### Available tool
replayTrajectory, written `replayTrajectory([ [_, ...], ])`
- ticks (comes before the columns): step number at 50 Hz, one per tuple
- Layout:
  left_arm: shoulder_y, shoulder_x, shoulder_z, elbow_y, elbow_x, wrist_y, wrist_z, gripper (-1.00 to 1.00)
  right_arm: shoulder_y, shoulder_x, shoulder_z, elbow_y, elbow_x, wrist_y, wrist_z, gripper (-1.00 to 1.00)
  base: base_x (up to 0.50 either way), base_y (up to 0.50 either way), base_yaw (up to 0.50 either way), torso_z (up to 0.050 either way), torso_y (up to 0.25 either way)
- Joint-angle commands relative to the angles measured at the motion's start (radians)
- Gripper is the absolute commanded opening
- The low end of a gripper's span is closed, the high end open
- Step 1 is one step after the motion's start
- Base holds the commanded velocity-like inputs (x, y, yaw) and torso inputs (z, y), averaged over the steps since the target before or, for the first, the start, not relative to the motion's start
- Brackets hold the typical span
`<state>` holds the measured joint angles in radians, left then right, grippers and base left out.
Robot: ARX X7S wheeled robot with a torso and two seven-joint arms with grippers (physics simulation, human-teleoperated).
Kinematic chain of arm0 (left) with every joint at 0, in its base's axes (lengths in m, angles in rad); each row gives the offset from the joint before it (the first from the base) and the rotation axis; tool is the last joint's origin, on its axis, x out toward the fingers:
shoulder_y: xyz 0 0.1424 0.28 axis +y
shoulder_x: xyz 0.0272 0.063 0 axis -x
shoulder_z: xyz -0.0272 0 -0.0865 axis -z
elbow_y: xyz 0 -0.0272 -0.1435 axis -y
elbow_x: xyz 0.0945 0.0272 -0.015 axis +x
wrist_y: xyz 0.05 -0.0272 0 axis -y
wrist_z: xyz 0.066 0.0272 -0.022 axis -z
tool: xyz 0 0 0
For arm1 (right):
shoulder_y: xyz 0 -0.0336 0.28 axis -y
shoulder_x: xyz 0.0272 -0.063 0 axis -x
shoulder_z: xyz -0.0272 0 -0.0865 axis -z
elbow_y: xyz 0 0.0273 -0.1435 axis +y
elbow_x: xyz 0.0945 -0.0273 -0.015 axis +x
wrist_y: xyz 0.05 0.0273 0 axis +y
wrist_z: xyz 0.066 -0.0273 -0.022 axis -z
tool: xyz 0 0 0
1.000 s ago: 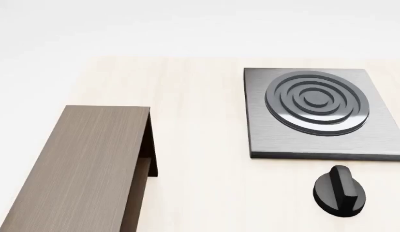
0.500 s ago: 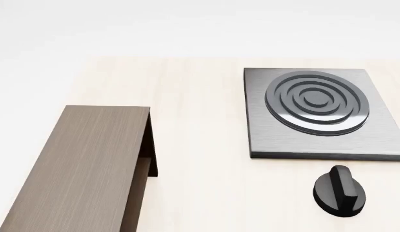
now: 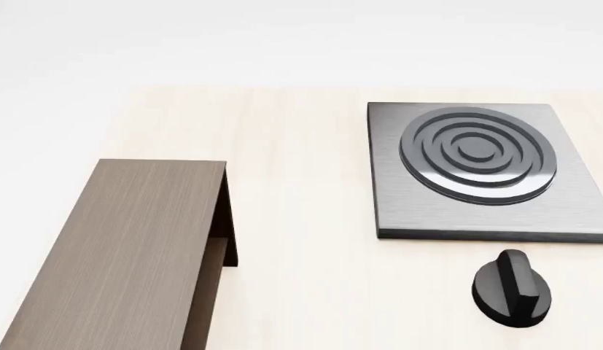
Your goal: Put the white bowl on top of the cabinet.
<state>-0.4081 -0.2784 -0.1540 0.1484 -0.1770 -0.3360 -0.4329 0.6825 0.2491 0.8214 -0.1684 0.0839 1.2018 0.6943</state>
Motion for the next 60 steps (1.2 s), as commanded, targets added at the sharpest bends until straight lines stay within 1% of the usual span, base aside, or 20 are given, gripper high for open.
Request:
replayTrajectory([
  [1, 0.007, 0.000, 0.003, -0.009, 0.000, 0.016, -0.003, 1.00, -0.005, 0.001, 0.024, 0.016, -0.001, -0.002, 0.005, 1.00, 0.00, 0.00, 0.00, 0.000, 0.000],
  [6, -0.009, -0.007, 0.006, 0.010, -0.004, -0.019, -0.007, 1.00, -0.008, 0.001, 0.033, 0.030, 0.004, -0.007, 0.001, 1.00, 0.00, 0.00, 0.00, 0.000, 0.000],
  [7, 0.000, -0.004, 0.006, 0.000, -0.001, 0.000, -0.006, 1.00, -0.008, 0.001, 0.037, 0.033, 0.005, -0.006, 0.000, 1.00, 0.00, 0.00, 0.00, 0.000, 0.000],
  [9, -0.008, -0.008, 0.006, 0.010, -0.004, -0.018, -0.008, 1.00, -0.013, 0.001, 0.044, 0.048, 0.006, -0.016, -0.003, 1.00, 0.00, 0.00, 0.00, 0.000, 0.000],
  [26, -0.006, -0.015, 0.020, 0.008, 0.011, -0.011, -0.019, 1.00, -0.003, -0.002, 0.106, 0.094, 0.038, 0.000, -0.025, 1.00, 0.00, 0.00, 0.00, 0.000, 0.000],
  [30, -0.006, -0.014, 0.016, 0.008, 0.000, -0.015, -0.016, 1.00, -0.003, 0.001, 0.114, 0.106, 0.041, -0.005, -0.028, 1.00, 0.00, 0.00, 0.00, 0.000, 0.000],
  [31, -0.007, -0.009, 0.004, 0.013, -0.024, -0.022, -0.008, 1.00, -0.003, 0.002, 0.115, 0.109, 0.042, -0.005, -0.030, 1.00, 0.00, 0.00, 0.00, 0.000, 0.000],
  [39, -0.007, -0.014, 0.012, 0.017, -0.013, -0.026, -0.018, 1.00, 0.000, 0.001, 0.129, 0.133, 0.047, -0.008, -0.032, 1.00, 0.00, 0.00, 0.00, 0.000, 0.000],
  [60, -0.009, -0.018, 0.017, 0.009, -0.017, -0.019, -0.020, 1.00, -0.008, 0.010, 0.146, 0.250, 0.057, -0.080, -0.058, 1.00, 0.00, 0.00, 0.00, 0.000, 0.000],
])
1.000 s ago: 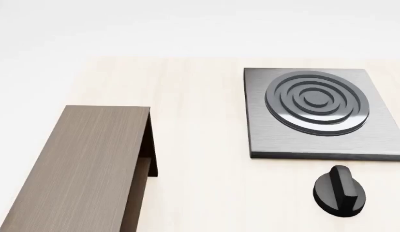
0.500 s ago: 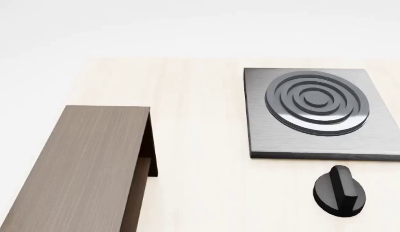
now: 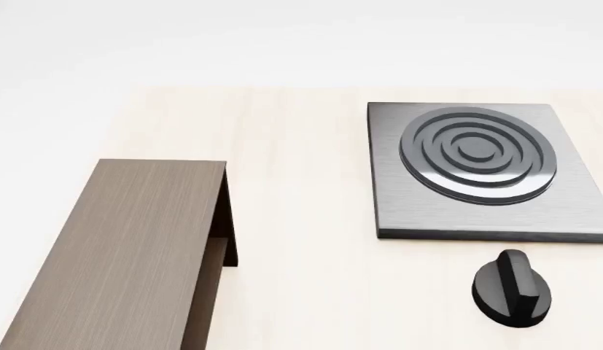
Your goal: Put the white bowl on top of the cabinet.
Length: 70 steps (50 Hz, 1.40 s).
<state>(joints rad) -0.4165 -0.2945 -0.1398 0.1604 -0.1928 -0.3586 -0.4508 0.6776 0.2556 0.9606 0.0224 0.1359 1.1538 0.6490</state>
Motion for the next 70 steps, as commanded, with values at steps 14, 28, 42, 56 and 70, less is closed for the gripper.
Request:
replayTrajectory([
  [14, 0.004, -0.005, 0.007, -0.007, -0.001, 0.011, -0.005, 1.00, -0.013, 0.009, 0.027, 0.117, 0.000, -0.060, -0.008, 1.00, 0.00, 0.00, 0.00, 0.000, 0.000],
  [28, 0.001, -0.009, 0.012, 0.006, -0.002, -0.003, -0.012, 1.00, -0.019, 0.010, 0.048, 0.157, -0.008, -0.098, 0.007, -1.00, 0.00, 0.00, 0.00, -0.001, 0.000],
  [42, 0.015, -0.006, 0.014, -0.021, 0.001, 0.039, -0.012, 1.00, -0.043, -0.001, -0.038, 0.074, -0.027, -0.134, -0.009, -1.00, 0.00, 0.00, 0.00, -0.001, 0.000],
  [56, 0.022, -0.007, 0.017, -0.029, 0.001, 0.052, -0.015, 1.00, -0.054, -0.001, -0.132, -0.121, -0.036, -0.114, -0.024, -1.00, 0.00, 0.00, 0.00, 0.000, 0.000],
  [70, 0.004, -0.016, 0.020, -0.010, -0.008, 0.015, -0.020, 1.00, 0.033, 0.064, -0.299, -0.269, -0.037, -0.041, -0.043, -1.00, 0.00, 0.00, 0.00, 0.000, 0.000],
])
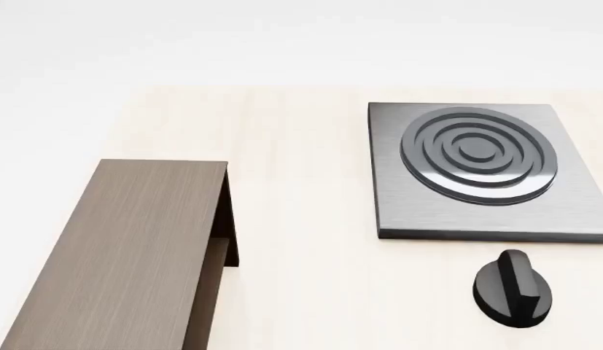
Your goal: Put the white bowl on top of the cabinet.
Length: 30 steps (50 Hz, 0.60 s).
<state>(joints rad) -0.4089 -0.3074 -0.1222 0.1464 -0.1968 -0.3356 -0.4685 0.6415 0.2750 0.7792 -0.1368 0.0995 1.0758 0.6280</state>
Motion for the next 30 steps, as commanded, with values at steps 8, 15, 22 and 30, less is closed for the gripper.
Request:
replayTrajectory([
  [8, -0.003, -0.004, 0.002, 0.008, -0.008, -0.010, -0.004, 1.00, 0.216, 0.083, -0.229, -0.036, -0.007, 0.027, -0.015, -1.00, 0.00, 0.00, 0.00, 0.000, 0.000],
  [15, -0.003, -0.006, 0.006, 0.003, -0.005, -0.008, -0.007, 1.00, 0.353, 0.114, -0.348, 0.062, -0.015, -0.014, -0.025, -1.00, 0.00, 0.00, 0.00, 0.000, 0.000],
  [22, -0.004, -0.007, 0.009, 0.001, -0.006, -0.008, -0.008, 1.00, 0.490, 0.121, -0.404, 0.166, 0.002, -0.038, -0.048, -1.00, 0.00, 0.00, 0.00, 0.000, 0.001],
  [30, -0.002, -0.010, 0.004, 0.006, -0.009, -0.010, -0.012, 1.00, 0.673, 0.122, -0.495, 0.375, 0.006, -0.128, -0.087, -1.00, 0.00, 0.00, 0.00, 0.000, 0.001],
])
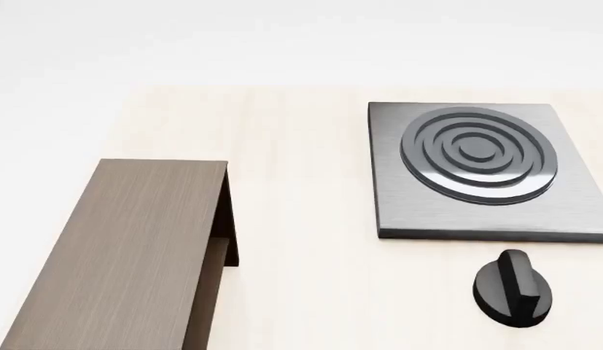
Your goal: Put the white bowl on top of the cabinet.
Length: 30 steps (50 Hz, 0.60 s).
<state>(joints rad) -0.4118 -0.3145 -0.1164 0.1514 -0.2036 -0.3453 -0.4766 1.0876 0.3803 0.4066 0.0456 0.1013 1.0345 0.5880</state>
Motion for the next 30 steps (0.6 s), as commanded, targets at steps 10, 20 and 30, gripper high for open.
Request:
replayTrajectory([
  [10, 0.001, -0.005, -0.006, 0.003, -0.009, -0.001, -0.006, 1.00, 0.486, -0.018, -0.157, 0.686, 0.019, -0.251, -0.091, -1.00, 0.00, 0.00, 0.00, 0.000, 0.001],
  [20, 0.000, -0.006, -0.006, -0.002, -0.013, 0.002, -0.007, 1.00, 0.731, -0.028, -0.194, 1.261, -0.004, -0.527, -0.158, -1.00, 0.00, 0.00, 0.00, 0.000, 0.001],
  [30, 0.000, -0.007, -0.001, -0.009, -0.013, 0.008, -0.007, 1.00, 0.750, -0.074, -0.080, 1.263, 0.001, -0.409, -0.231, -1.00, 0.00, 0.00, 0.00, 0.000, 0.001],
])
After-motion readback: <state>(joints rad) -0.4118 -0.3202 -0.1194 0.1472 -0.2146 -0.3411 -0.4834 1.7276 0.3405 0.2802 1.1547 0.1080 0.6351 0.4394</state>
